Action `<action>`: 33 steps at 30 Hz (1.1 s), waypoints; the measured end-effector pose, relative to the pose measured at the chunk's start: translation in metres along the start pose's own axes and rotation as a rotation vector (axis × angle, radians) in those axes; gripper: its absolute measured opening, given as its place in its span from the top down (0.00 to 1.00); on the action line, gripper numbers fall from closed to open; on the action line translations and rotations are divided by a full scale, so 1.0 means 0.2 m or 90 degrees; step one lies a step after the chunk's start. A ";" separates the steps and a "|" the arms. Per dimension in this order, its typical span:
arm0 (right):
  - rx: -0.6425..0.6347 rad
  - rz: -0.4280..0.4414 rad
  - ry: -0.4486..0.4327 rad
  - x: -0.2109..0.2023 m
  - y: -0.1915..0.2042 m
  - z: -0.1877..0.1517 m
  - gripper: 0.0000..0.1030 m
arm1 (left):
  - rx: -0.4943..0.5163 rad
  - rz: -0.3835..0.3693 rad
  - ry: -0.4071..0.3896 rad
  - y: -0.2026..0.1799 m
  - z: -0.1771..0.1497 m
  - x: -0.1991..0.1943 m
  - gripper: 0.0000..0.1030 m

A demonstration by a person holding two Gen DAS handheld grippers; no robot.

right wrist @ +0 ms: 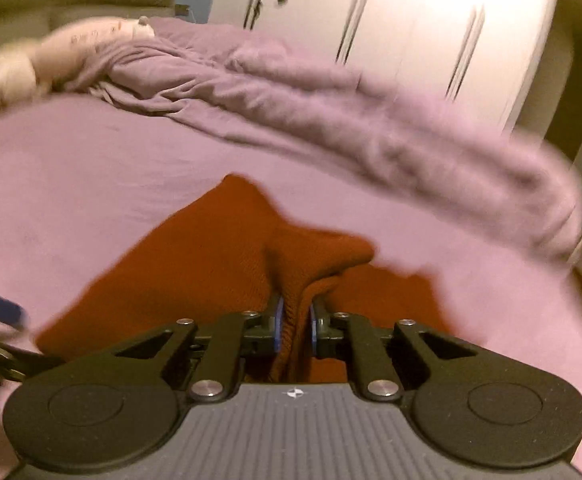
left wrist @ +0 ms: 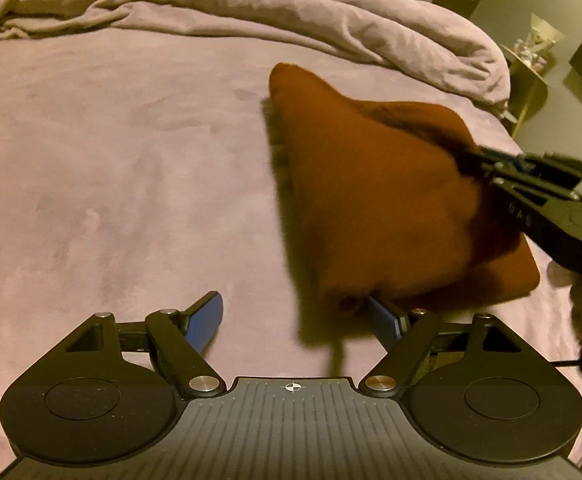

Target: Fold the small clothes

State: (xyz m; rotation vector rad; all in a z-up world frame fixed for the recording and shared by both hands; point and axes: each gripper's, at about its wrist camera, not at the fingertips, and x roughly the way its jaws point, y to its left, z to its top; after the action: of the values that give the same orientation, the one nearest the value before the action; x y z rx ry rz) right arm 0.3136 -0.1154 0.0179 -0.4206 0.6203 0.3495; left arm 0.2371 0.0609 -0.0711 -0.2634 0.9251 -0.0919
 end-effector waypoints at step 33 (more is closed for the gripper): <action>0.336 0.228 0.110 0.25 -0.28 -0.13 0.86 | -0.032 0.056 0.009 0.02 -0.02 0.08 0.13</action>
State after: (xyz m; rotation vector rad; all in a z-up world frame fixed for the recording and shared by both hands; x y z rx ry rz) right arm 0.3637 -0.1671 -0.0181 0.1733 0.9285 0.4736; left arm 0.2430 0.0612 -0.0873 -0.2684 0.9526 0.0113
